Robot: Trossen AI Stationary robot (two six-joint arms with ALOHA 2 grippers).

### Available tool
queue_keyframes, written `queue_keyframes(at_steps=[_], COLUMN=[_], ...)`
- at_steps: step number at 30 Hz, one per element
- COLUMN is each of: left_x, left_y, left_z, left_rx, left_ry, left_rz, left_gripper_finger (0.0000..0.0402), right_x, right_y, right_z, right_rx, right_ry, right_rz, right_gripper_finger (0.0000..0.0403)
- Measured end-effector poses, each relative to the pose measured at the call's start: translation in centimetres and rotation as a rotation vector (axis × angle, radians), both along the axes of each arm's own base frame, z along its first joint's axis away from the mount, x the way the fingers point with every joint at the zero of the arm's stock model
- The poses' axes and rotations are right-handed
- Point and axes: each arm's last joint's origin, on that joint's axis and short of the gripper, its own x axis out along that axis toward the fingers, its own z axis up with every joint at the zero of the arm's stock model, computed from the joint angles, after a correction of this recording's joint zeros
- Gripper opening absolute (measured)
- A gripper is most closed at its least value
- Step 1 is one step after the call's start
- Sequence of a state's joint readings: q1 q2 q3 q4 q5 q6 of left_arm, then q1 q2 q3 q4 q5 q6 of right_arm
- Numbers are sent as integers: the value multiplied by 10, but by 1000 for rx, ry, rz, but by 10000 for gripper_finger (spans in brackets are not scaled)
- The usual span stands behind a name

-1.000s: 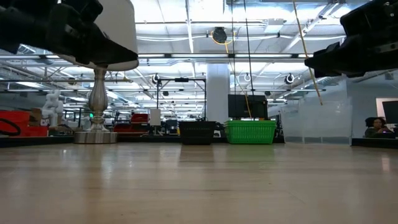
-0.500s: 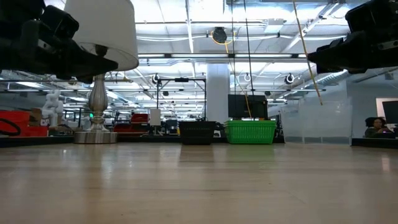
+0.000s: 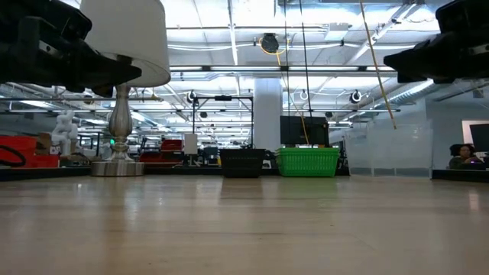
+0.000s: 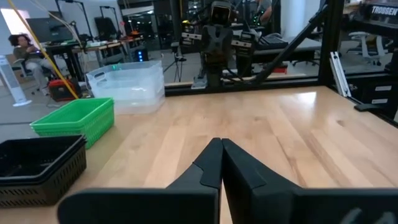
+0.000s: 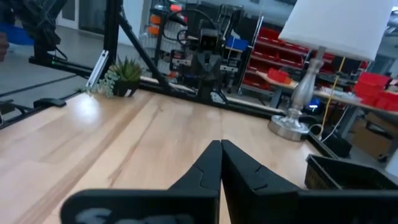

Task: Stack baskets by color
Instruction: Return to Home Position

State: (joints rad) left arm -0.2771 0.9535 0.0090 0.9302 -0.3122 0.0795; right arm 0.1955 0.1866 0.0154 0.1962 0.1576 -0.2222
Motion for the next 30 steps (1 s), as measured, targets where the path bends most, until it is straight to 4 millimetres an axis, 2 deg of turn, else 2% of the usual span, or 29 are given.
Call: queue_keyframes(at_steps=[8,30], left_x=[0,0], left_y=[0,0], left_z=[0,1], left_rx=[0,-6], left_ry=[0,-8], left_rz=[1,-7], left_gripper_finger=[10,10], right_x=[-12,-11], right_y=[-2,-9], right_z=[5,1], right_rx=[-18,-6], right_ry=[-76,-39], right_rz=[1,42], right_gripper_finger=[0,0])
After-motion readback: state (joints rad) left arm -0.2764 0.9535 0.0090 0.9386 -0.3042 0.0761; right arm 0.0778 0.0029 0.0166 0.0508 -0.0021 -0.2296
